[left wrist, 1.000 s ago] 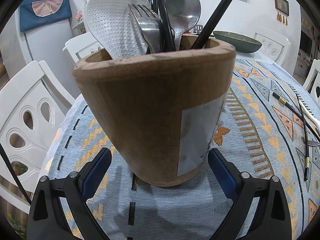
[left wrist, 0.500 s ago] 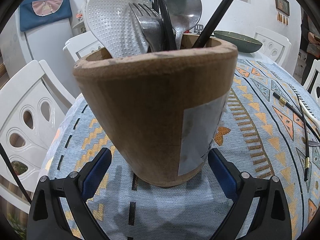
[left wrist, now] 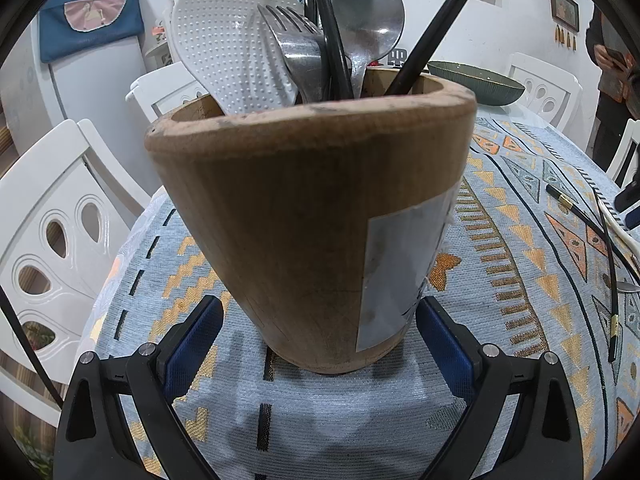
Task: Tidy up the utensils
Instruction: 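Return the right gripper to the pile and grasp another black chopstick, then carry the chopstick with the right gripper into the bamboo cup and release, then return the right gripper to the pile and grasp a silver fork, then lift the silver fork with the right gripper into the cup and release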
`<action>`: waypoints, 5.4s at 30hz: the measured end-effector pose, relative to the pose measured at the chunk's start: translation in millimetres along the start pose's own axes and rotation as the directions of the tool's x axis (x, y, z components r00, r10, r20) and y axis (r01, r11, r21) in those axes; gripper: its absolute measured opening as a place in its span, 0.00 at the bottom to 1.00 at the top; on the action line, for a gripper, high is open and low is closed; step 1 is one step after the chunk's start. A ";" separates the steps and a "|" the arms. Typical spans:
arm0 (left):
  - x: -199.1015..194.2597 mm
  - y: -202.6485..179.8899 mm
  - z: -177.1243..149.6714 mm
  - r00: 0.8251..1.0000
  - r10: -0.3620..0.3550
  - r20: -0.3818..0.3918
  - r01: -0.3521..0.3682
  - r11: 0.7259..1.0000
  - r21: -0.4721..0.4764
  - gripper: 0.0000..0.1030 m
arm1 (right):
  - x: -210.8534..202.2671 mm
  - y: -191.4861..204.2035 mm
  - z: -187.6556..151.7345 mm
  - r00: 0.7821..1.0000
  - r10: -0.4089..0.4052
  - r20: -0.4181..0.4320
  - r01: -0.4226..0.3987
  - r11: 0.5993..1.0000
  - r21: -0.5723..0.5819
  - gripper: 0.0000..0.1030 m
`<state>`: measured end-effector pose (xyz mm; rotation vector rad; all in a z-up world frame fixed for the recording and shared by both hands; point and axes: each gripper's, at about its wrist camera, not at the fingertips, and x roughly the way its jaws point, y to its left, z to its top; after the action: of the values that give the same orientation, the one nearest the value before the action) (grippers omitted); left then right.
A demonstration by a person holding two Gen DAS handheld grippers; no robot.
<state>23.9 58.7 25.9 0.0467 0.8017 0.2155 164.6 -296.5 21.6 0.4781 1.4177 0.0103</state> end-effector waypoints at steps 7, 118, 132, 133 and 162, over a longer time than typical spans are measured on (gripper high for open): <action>0.0 0.4 0.0 1.000 0.000 0.000 0.000 1.000 0.000 0.94 | 26.2 -4.3 15.7 0.999 -0.032 0.005 0.031 0.996 0.086 0.26; 0.6 0.6 0.4 1.000 -0.002 0.005 0.002 1.000 -0.008 0.94 | -144.3 24.8 -33.0 0.911 -0.085 0.403 0.162 0.973 -0.162 0.28; 0.4 0.9 0.1 1.000 -0.002 0.005 0.002 1.000 -0.007 0.94 | -56.6 -110.3 -45.1 0.995 -0.100 0.017 0.095 0.978 0.187 0.28; 0.4 0.8 0.3 1.000 -0.001 0.005 0.001 1.000 -0.006 0.94 | -54.1 -110.3 -47.6 0.995 -0.103 0.003 0.101 0.978 0.184 0.28; 0.8 1.2 -0.3 1.000 0.000 0.004 0.000 1.000 -0.006 0.94 | 1.7 -85.1 -77.8 0.963 -0.143 -0.226 0.158 0.986 0.047 0.05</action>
<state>24.0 60.0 25.3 0.0415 0.7973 0.2175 67.9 -348.8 -13.4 0.4310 1.6761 -0.1087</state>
